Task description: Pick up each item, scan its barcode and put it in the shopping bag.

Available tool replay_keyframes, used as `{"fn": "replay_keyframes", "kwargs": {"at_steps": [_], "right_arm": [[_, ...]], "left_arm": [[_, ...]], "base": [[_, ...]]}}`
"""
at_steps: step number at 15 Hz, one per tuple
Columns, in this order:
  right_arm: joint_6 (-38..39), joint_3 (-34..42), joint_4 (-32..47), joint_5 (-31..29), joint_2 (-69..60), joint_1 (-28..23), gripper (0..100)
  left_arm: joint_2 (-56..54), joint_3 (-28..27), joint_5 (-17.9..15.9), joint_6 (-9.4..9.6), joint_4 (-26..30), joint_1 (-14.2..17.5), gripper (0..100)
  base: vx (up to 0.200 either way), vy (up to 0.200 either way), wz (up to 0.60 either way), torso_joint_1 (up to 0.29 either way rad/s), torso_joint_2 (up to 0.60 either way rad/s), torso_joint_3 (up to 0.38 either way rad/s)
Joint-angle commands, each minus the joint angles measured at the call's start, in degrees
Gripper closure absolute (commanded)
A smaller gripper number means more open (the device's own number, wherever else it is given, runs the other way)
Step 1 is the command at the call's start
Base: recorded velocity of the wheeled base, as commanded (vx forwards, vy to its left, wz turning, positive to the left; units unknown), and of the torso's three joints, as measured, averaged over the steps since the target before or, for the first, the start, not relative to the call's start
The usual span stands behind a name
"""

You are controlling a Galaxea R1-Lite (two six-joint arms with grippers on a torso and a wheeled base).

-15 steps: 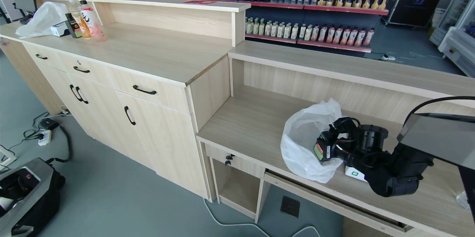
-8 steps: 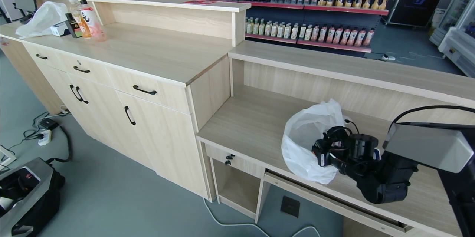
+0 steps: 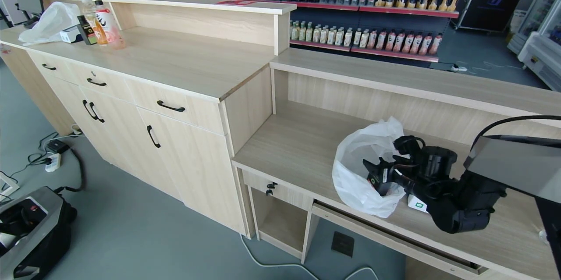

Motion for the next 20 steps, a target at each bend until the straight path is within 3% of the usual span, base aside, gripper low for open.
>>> {"fn": "replay_keyframes", "kwargs": {"at_steps": [1,4,6,9,13,17,20], "right_arm": [[-1.01,2.43,0.90,-0.07,-9.61,-2.78,0],[-7.51,10.25,5.21,-0.86,-18.92,-9.02,0],[-12.35,15.61,14.26,-0.95,-32.02,-15.18,0],[-20.43,17.37,26.74,-0.86,-49.60,-29.68,0],[-20.26,18.86,36.15,-0.78,-57.77,-46.29,0],[-20.70,19.83,41.51,-4.82,-54.26,-52.88,0],[-19.99,19.48,31.93,-4.20,-44.59,-52.88,0]], "left_arm": [[-0.02,0.00,0.06,-0.01,0.00,-0.01,0],[-0.02,0.00,-0.02,-0.01,0.00,-0.01,0],[-0.02,0.00,-0.02,-0.01,0.00,-0.01,0],[-0.02,0.00,-0.02,-0.01,0.00,-0.01,0],[-0.02,0.00,-0.02,-0.01,0.00,-0.01,0],[-0.02,0.00,-0.02,-0.01,0.00,-0.01,0],[-0.02,0.00,0.06,-0.01,0.00,-0.01,0]], "base": [[0.000,0.000,0.00,0.000,0.00,0.000],[0.000,0.000,0.00,0.000,0.00,0.000],[0.000,0.000,0.00,0.000,0.00,0.000],[0.000,0.000,-0.20,0.001,0.00,0.001],[0.000,0.000,-0.60,0.000,0.00,0.002],[0.000,0.000,-0.60,0.005,0.00,0.002],[0.000,0.000,0.00,0.000,0.00,0.000]]}}
